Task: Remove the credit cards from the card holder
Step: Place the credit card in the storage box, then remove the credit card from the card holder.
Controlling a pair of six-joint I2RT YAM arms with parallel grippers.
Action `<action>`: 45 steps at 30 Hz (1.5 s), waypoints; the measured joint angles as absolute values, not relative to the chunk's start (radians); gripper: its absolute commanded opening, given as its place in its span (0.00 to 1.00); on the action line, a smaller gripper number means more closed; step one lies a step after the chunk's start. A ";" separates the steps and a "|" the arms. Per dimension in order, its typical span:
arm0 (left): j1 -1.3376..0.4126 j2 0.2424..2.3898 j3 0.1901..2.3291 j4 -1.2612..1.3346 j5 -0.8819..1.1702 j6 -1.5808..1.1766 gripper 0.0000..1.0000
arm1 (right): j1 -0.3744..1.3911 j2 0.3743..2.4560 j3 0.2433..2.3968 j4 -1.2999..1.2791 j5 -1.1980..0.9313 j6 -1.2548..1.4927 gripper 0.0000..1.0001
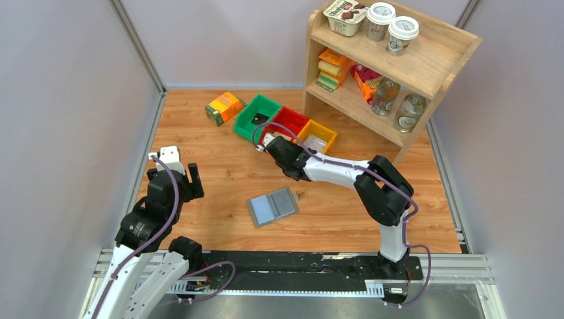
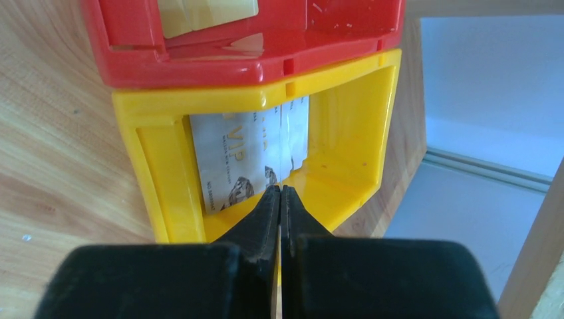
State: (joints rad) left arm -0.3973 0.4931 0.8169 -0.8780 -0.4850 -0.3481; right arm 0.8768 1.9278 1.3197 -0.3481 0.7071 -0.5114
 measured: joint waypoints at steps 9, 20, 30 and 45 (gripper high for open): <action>-0.391 0.492 0.817 -0.878 -0.489 -0.341 0.82 | 0.875 2.011 1.296 -0.243 0.724 -0.595 0.11; -0.390 0.491 0.814 -0.870 -0.484 -0.333 0.82 | 0.876 1.935 1.285 -0.321 0.643 -0.517 0.65; -0.389 0.637 0.826 -0.870 -0.342 -0.370 0.82 | 0.889 1.684 1.314 -0.491 0.554 -0.281 0.72; -0.682 0.959 0.732 -0.656 -0.124 -0.667 0.74 | 0.916 1.424 1.015 -0.410 0.035 0.316 0.52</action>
